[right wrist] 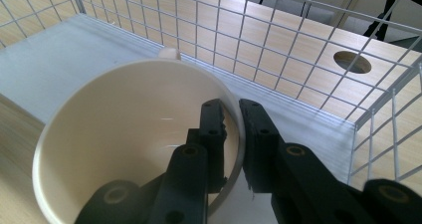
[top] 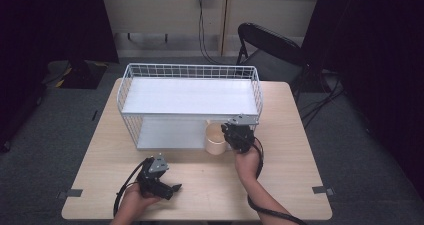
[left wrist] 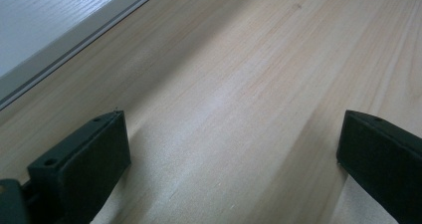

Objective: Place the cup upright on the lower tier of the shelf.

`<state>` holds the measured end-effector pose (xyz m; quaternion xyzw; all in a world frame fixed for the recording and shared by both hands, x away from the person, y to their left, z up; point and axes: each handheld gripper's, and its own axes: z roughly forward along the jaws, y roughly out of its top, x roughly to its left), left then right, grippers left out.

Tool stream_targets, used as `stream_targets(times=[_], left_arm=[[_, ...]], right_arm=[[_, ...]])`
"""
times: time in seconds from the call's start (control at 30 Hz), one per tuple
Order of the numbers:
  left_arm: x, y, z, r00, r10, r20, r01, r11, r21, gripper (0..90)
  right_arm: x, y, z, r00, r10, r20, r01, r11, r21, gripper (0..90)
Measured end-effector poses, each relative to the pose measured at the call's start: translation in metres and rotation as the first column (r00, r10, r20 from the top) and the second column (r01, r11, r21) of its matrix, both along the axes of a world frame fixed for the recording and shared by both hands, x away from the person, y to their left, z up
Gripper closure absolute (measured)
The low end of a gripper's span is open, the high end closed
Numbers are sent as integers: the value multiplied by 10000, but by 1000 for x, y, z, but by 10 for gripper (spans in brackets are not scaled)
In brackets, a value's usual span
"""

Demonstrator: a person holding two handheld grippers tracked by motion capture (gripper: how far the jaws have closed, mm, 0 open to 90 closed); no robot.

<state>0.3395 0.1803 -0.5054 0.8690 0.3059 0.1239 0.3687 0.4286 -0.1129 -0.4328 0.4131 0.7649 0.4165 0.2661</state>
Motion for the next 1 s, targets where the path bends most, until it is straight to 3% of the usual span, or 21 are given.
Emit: stream_targets(times=[0.13,0.37,0.53,0.6,0.67,0.87,1.0], left_arm=[[0,0,0,10000,2,0,-2,10000,-4,0],[0,0,0,10000,2,-2,-2,10000,1,0],[0,0,0,10000,1,0,-1,10000,0,0],[0,0,0,10000,3,-1,-3,10000,-3,0],[0,0,0,10000,3,1,-3,10000,-1,0],[0,0,0,10000,30,-8,-30,10000,-1,0],[0,0,0,10000,30,-9,-30,10000,-2,0]], right_arm=[[0,-1,1,9999,-102,-45,103,9997,210,732],[-2,-4,7,9997,-126,-218,139,9983,568,480],[-6,-6,10,9983,254,-527,-184,9914,1293,273],[-10,-6,13,9975,501,-489,-419,9869,1561,237],[-11,-5,14,9962,621,-615,-522,9870,1520,173],[-20,-6,18,9946,861,-573,-749,9819,1740,138],[-23,-8,20,9942,917,-568,-816,9838,1599,135]])
